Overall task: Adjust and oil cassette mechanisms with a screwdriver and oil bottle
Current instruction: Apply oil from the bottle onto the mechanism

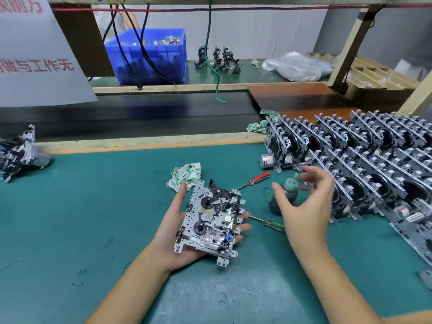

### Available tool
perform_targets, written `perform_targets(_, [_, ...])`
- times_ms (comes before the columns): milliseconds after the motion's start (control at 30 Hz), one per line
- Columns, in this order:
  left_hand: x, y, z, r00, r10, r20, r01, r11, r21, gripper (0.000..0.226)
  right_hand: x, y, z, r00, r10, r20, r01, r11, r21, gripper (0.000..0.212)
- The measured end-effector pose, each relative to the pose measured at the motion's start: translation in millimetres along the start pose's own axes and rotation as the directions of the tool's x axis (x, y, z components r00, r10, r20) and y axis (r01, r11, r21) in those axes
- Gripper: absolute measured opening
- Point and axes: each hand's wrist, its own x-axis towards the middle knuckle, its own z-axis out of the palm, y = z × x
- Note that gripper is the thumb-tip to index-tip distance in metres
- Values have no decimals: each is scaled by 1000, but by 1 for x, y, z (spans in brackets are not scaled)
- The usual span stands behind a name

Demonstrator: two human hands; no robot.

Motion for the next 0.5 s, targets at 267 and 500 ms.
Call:
perform_targets(267, [-10, 8, 6, 975, -109, -194, 161, 946, 281, 64, -20, -5, -30, 592, -350, 726, 671, 713, -203, 61])
perform_targets(500, [-9, 13, 14, 939, -85, -334, 276, 764, 583, 83, -14, -9, -42, 497, -371, 784, 774, 597, -209, 52])
